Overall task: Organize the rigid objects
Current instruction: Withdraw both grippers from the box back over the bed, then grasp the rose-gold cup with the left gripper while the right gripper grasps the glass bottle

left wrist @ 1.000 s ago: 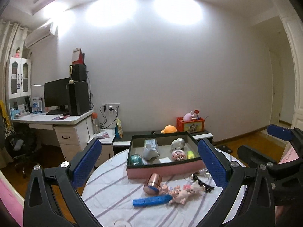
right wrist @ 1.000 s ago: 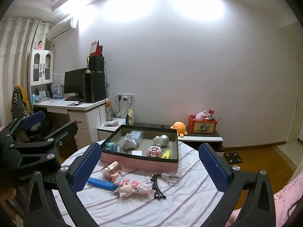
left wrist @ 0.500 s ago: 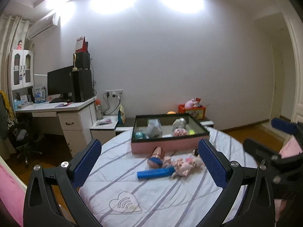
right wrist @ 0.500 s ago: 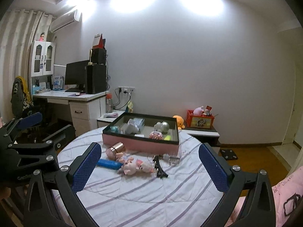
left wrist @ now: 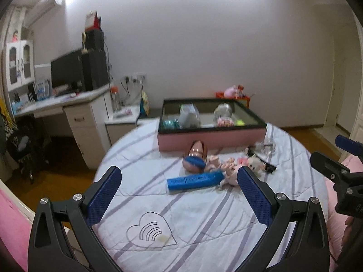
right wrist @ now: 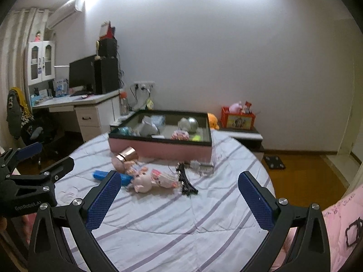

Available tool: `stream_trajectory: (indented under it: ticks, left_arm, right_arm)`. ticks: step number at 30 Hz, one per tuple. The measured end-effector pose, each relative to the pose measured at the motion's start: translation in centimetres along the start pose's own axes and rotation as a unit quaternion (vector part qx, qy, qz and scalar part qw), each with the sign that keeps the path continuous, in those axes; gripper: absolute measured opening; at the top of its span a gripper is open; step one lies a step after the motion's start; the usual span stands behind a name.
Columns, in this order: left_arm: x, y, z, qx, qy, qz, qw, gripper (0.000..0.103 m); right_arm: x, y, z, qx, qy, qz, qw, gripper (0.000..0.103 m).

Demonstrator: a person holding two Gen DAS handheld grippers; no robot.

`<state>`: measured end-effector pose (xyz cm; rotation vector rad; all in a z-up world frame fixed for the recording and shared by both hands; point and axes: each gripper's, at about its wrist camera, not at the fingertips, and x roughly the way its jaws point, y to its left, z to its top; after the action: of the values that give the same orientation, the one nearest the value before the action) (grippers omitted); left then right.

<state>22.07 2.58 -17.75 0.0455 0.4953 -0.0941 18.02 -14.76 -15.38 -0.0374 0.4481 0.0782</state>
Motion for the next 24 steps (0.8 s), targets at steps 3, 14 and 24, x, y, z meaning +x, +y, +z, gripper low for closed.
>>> stream_trajectory:
  ticks: [3,14,24]
  left_arm:
    - [2.6,0.0,0.2,-0.005,0.025,0.003,0.9997,0.103]
    - [11.6,-0.7,1.6,0.035,0.104,0.007,0.9939,0.103]
    - [16.2,-0.8,3.0,0.036,0.127,0.007,0.9912,0.103]
  right_arm:
    - [2.0,-0.7,-0.2,0.010,0.020,-0.002,1.000,0.103]
    - [10.0,-4.0,0.8,0.041,0.078,-0.022,0.996,0.103]
    - [15.5,-6.9,1.6,0.072,0.123,-0.026,0.989,0.103]
